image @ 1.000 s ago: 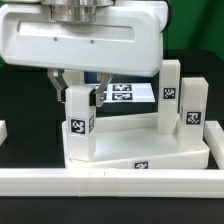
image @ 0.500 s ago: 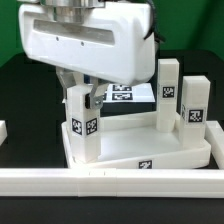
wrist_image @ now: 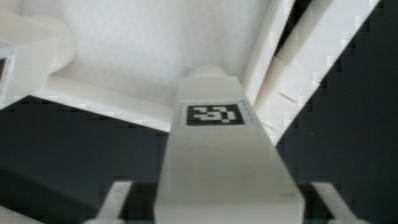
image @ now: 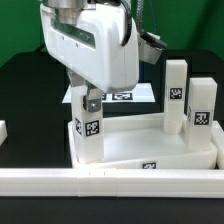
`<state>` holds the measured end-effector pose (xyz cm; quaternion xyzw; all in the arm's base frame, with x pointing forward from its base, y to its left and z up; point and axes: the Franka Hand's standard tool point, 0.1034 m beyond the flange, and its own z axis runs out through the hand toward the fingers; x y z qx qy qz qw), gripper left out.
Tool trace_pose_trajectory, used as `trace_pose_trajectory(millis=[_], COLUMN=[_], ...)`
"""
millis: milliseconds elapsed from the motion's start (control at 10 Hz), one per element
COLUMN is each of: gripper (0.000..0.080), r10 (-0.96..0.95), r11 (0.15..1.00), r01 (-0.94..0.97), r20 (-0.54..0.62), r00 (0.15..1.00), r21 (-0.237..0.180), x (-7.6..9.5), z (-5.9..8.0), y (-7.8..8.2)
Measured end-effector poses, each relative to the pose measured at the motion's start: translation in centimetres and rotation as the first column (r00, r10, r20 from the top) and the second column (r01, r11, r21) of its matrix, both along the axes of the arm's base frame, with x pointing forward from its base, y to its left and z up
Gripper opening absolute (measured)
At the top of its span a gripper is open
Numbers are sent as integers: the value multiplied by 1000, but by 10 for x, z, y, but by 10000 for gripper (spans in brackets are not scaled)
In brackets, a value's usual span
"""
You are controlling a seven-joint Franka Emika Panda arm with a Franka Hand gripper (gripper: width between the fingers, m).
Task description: Assemble desk
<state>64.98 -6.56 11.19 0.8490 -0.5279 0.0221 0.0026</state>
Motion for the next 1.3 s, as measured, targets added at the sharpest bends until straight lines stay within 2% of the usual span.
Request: trace_pose_trajectory(millis=[100, 300, 700, 1000, 1100, 1300], gripper=[291, 601, 647, 649, 649, 649], r10=[28, 96, 473, 695, 772, 854], r11=[1000, 995, 881, 718, 634, 519], r01=[-28, -96, -473, -694, -772, -854], r20=[-1, -2, -11, -11, -19, -28], r00=[1000, 995, 881, 719, 635, 520], r21=[-2, -4, -18, -43, -46, -48], x=[0, 1, 2, 4, 4, 4], z=[0, 1, 2, 2, 2, 3], y=[0, 2, 5, 6, 5, 2])
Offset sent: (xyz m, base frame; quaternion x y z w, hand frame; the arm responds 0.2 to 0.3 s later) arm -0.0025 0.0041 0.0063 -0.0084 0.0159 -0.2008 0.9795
